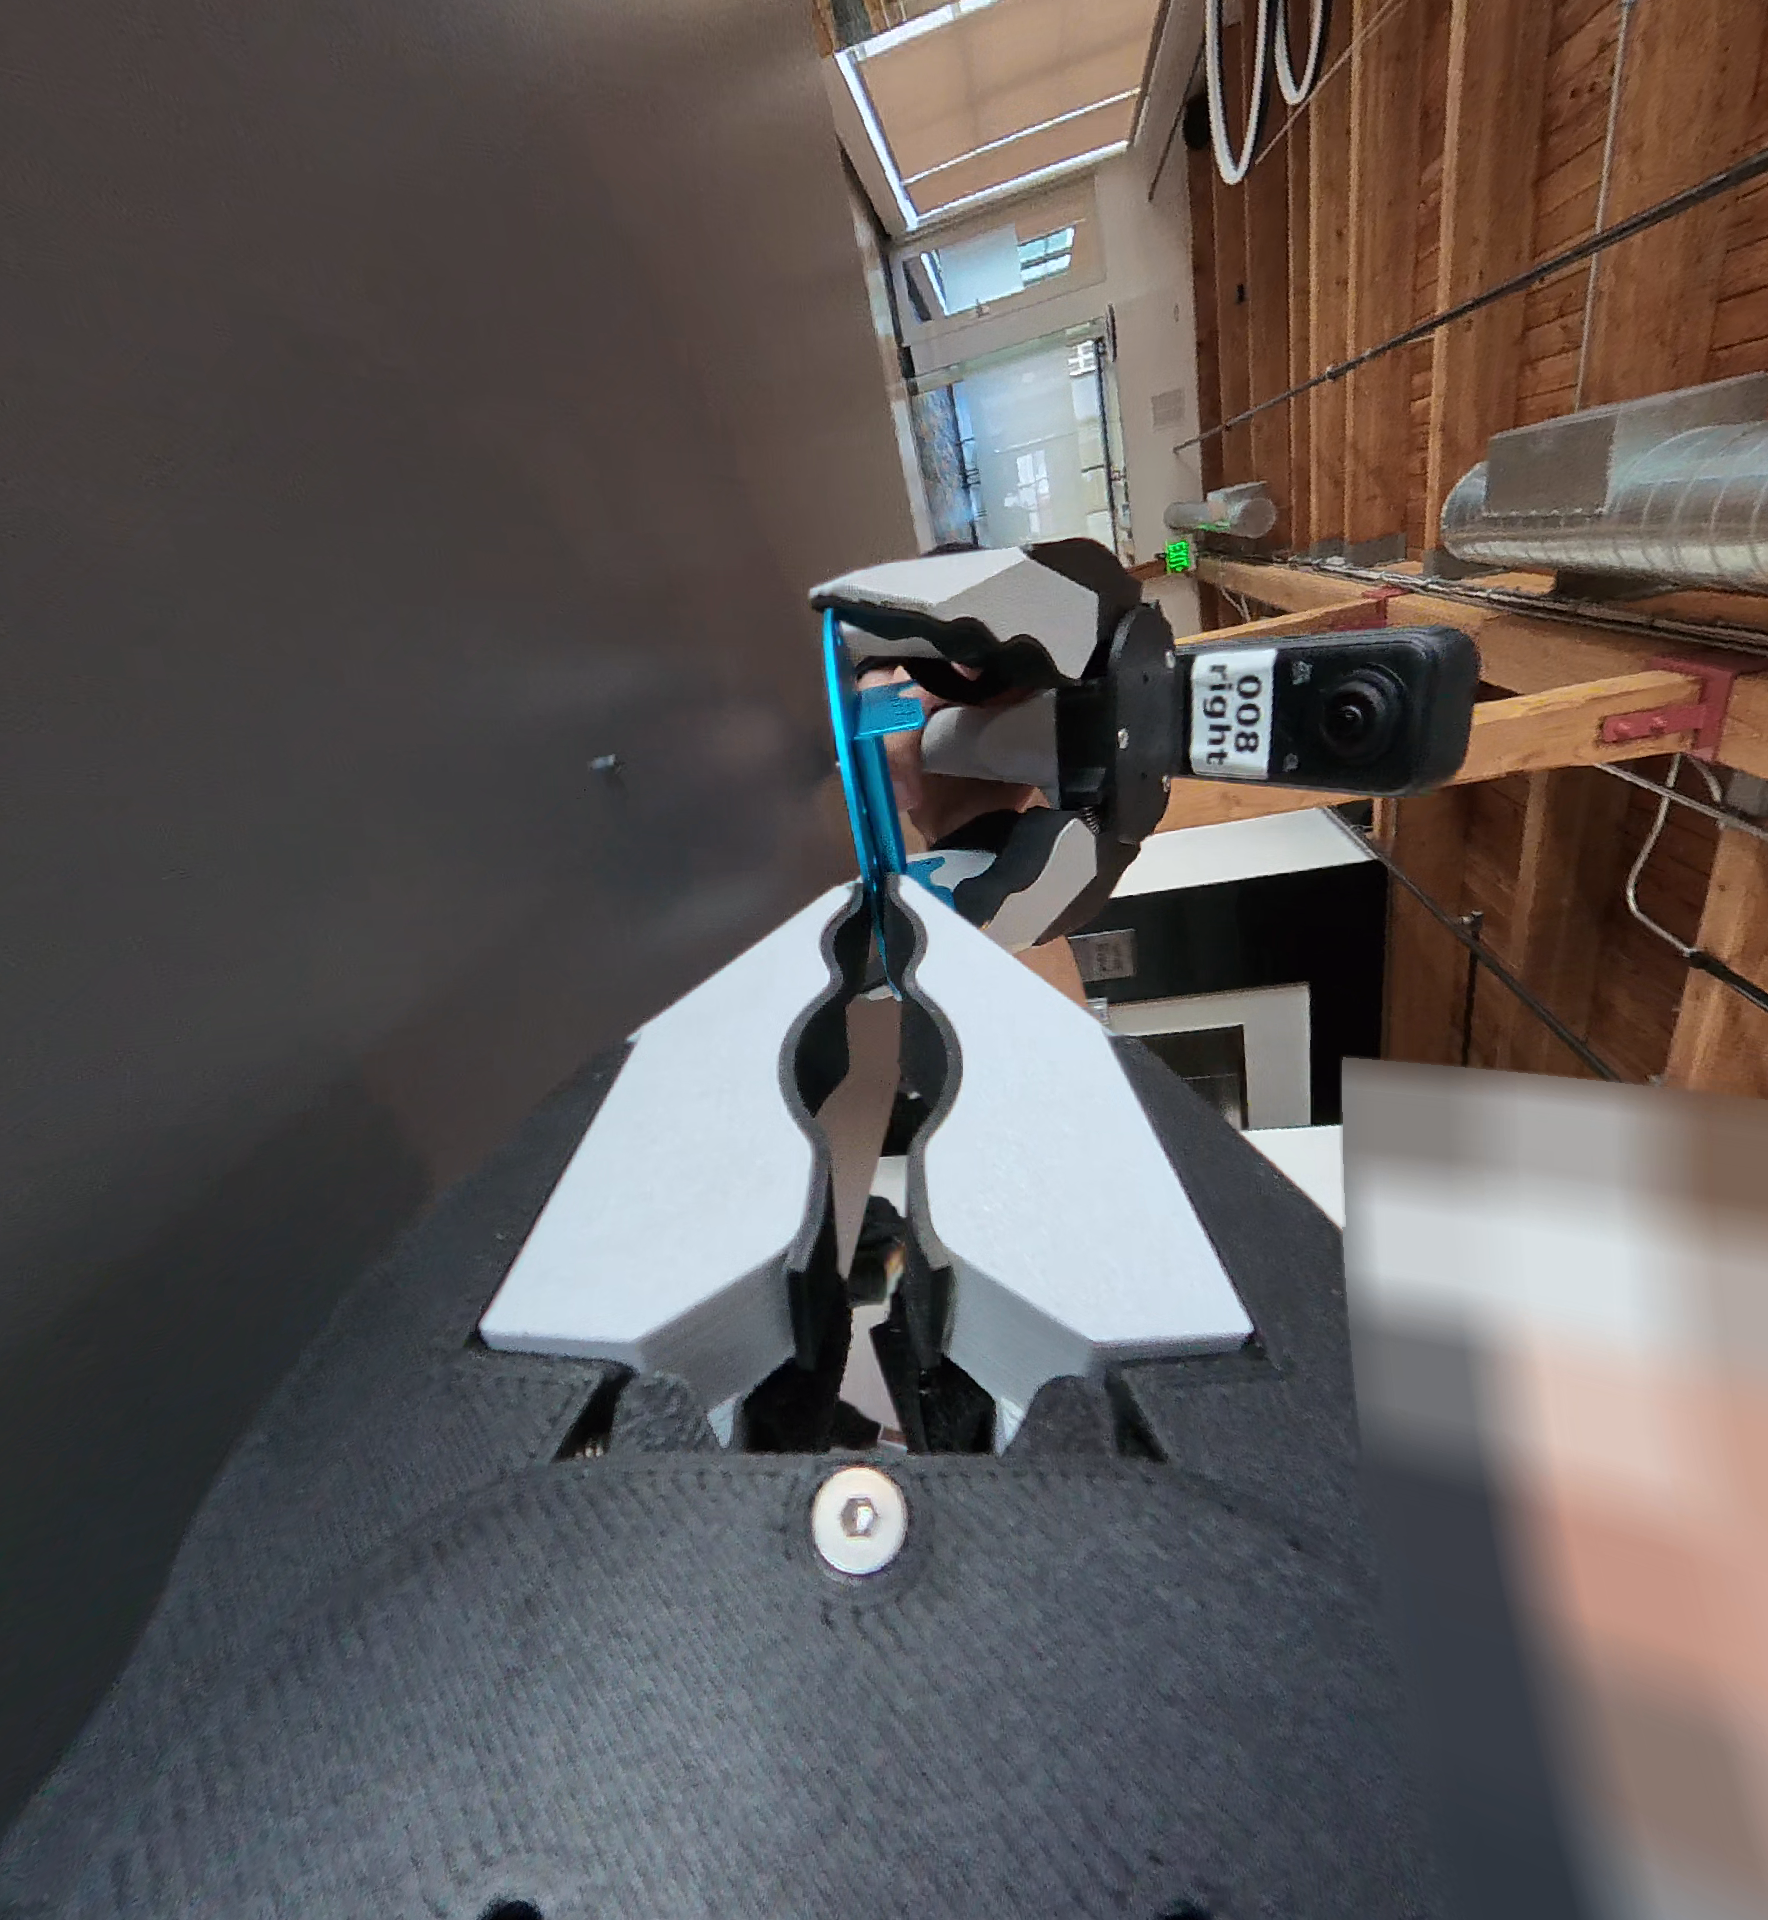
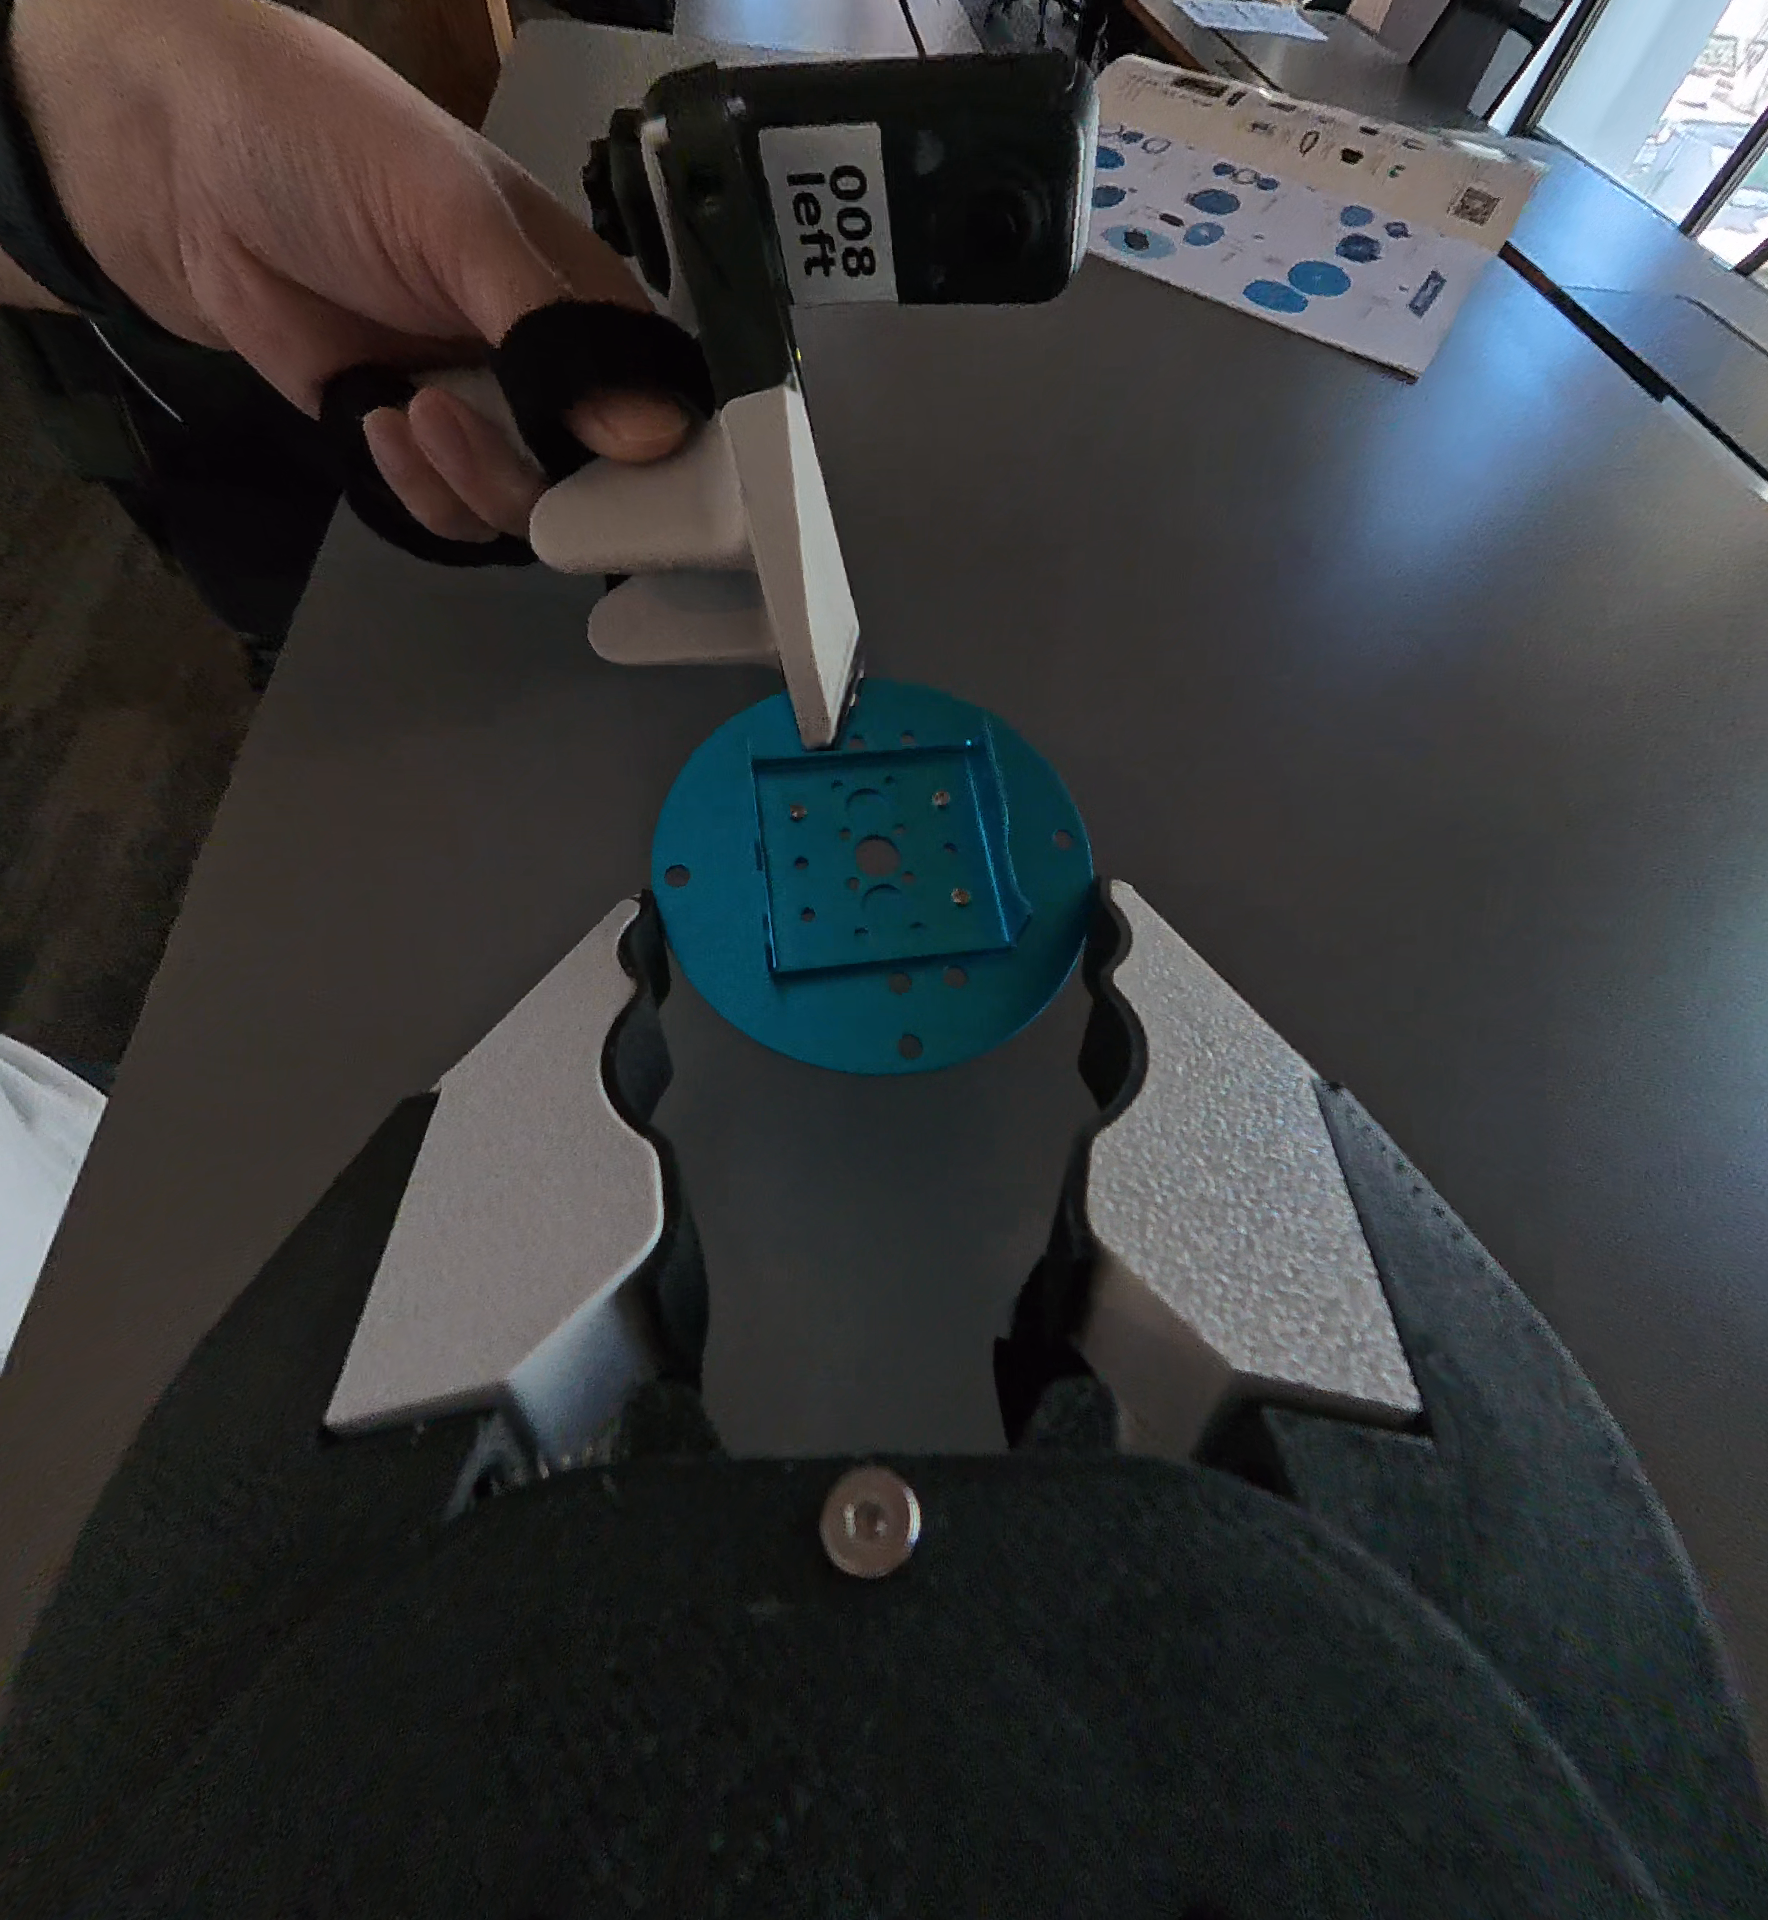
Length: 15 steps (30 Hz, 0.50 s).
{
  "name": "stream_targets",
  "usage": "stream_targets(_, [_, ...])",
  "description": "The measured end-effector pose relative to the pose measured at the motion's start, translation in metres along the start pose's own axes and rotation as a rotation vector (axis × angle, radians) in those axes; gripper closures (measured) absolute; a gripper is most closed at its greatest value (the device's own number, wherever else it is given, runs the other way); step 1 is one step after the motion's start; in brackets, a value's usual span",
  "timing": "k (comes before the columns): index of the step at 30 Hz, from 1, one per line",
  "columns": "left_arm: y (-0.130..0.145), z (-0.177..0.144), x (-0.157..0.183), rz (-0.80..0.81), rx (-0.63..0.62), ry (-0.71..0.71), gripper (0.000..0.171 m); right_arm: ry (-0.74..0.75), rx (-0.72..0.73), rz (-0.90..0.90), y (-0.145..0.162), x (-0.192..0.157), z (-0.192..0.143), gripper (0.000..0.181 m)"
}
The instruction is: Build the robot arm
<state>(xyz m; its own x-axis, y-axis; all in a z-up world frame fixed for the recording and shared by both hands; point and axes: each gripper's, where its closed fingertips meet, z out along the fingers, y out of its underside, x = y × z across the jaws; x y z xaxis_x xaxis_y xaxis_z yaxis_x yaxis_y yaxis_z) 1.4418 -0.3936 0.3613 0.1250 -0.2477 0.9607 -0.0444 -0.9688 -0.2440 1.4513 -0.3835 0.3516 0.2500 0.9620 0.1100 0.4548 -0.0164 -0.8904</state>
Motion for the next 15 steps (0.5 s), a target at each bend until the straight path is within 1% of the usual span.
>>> stream_targets(3, [0.005,-0.005,-0.010,-0.007,-0.003,-0.044,0.171,0.017,-0.068,-0.056,0.008,-0.005,0.009,0.100])
stream_targets(6, [0.009,-0.004,-0.013,0.005,-0.011,-0.086,0.171,0.060,-0.111,-0.120,0.013,-0.007,0.011,0.100])
stream_targets(8, [0.017,0.001,-0.014,0.022,-0.051,-0.113,0.171,0.044,-0.148,-0.109,0.020,-0.013,0.007,0.100])
stream_targets(11, [0.026,0.013,-0.013,0.000,-0.108,-0.094,0.171,-0.002,-0.169,-0.061,0.028,-0.020,-0.005,0.100])
stream_targets(13, [0.027,0.020,-0.014,-0.016,-0.119,-0.076,0.171,-0.014,-0.189,-0.033,0.035,-0.019,-0.012,0.100])
stream_targets(15, [0.026,0.024,-0.019,-0.027,-0.119,-0.074,0.168,0.007,-0.199,-0.035,0.041,-0.013,-0.018,0.101])
